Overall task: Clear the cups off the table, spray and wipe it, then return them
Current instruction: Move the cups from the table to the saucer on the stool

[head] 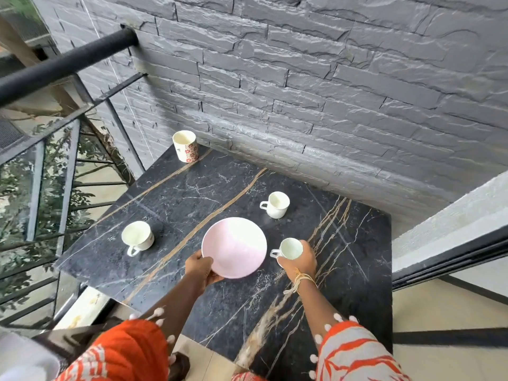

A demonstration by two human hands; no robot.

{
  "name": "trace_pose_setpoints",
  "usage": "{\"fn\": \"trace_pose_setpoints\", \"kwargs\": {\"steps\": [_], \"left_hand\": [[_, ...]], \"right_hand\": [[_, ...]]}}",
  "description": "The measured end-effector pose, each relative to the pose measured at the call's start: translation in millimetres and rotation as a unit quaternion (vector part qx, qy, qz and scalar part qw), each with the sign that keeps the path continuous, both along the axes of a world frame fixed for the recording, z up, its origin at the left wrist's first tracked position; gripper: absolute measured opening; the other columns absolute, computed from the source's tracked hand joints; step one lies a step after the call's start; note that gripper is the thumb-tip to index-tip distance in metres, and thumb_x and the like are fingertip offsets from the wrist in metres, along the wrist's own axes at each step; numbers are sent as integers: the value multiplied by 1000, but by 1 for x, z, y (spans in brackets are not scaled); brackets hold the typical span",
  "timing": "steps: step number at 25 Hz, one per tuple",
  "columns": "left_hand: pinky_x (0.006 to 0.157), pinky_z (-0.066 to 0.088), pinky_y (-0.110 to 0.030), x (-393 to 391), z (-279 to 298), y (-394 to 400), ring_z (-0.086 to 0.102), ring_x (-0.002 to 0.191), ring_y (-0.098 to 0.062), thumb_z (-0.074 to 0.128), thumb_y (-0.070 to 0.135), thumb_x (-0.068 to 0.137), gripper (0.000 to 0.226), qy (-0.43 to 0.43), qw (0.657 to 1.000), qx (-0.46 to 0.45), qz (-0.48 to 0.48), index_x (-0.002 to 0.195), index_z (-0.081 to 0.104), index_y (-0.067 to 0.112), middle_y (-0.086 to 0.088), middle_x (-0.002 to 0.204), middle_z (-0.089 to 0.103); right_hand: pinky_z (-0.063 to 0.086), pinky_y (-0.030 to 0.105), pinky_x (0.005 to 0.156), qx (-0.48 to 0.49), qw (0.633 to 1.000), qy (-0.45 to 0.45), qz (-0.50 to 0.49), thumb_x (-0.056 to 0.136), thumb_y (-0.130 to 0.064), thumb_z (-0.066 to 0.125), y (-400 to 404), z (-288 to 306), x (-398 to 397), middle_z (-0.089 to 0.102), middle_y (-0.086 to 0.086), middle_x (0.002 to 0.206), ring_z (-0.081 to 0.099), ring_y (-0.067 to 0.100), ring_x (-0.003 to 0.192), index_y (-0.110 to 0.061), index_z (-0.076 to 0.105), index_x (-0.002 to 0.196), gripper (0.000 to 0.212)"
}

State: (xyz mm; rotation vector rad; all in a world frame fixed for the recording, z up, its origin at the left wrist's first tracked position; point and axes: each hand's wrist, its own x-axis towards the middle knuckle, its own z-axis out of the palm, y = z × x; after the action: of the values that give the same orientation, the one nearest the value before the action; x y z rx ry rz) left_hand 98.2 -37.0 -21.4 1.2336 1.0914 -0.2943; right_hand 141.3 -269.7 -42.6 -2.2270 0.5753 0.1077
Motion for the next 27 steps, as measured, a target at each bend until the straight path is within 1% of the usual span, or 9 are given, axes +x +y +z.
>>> {"fn": "trace_pose_setpoints", "kwargs": {"steps": [4, 6, 8, 10, 13, 17, 20, 24, 27], "left_hand": [[46, 55, -48, -36, 1, 27, 60, 82, -36, 42, -11, 89, 48, -3, 1000, -5, 4, 132, 52, 10, -16, 116, 54], [43, 56, -44, -69, -2, 53, 61, 80, -35, 42, -11, 88, 47, -18, 1000, 13, -1, 131, 51, 7, -16, 112, 55], [40, 55, -40, -100, -7, 75, 61, 77, -35, 41, -10, 87, 46, -21, 1000, 11, 3, 128, 52, 5, -16, 108, 57], [40, 55, -41, -158, -3, 120, 60, 80, -35, 40, -11, 86, 40, -31, 999, 25, 15, 120, 55, 5, -14, 103, 58], [41, 55, -41, -193, -10, 144, 59, 72, -34, 41, -11, 87, 34, -34, 999, 1, 33, 111, 56, 7, -13, 88, 58], [42, 56, -41, -288, -18, 200, 60, 72, -36, 42, -9, 86, 30, -5, 998, 4, 64, 109, 57, 2, -17, 85, 59], [40, 55, -39, -333, -31, 217, 60, 71, -36, 42, -9, 86, 31, 5, 994, 2, 113, 110, 55, 5, -17, 84, 58], [38, 54, -39, -365, -54, 224, 59, 78, -36, 47, -7, 89, 35, 36, 982, -20, 185, 119, 55, 9, -19, 104, 57], [42, 54, -39, -376, -87, 225, 58, 69, -30, 49, -1, 94, 34, 56, 974, -34, 216, 126, 52, 10, -17, 106, 55]], "right_hand": [[46, 30, 76, 9, 1000, 0, -6, 57, -16, 87, 27, 7, -29, 54, 12, 122, 57, 32, 104, -12, 57, 117, 67], [44, 28, 75, 22, 1000, -4, -1, 59, -14, 86, 49, 11, -55, 54, 12, 122, 56, 32, 104, -10, 56, 118, 66], [48, 30, 78, 23, 1000, -5, 3, 57, -15, 86, 67, 8, -81, 56, 10, 119, 57, 31, 103, -12, 57, 115, 66], [53, 35, 81, 68, 998, -6, -10, 54, -17, 85, 112, 10, -129, 58, 8, 114, 58, 29, 100, -14, 58, 113, 65], [57, 41, 79, 122, 991, -3, -54, 49, -22, 85, 136, 5, -150, 60, 5, 112, 60, 26, 92, -20, 57, 110, 68], [56, 39, 81, 155, 988, 11, 14, 46, -25, 88, 206, -6, -212, 64, 10, 111, 62, 29, 95, -18, 60, 112, 72], [57, 42, 81, 159, 985, 7, 63, 40, -33, 84, 242, -12, -238, 65, 6, 107, 63, 27, 94, -25, 59, 105, 70], [51, 30, 84, 132, 977, 23, 163, 49, -24, 86, 282, -14, -260, 62, 1, 110, 60, 22, 98, -23, 58, 108, 65], [48, 29, 87, 98, 966, 26, 236, 51, -20, 86, 313, -32, -275, 59, 2, 114, 58, 24, 102, -20, 58, 113, 68]]}}
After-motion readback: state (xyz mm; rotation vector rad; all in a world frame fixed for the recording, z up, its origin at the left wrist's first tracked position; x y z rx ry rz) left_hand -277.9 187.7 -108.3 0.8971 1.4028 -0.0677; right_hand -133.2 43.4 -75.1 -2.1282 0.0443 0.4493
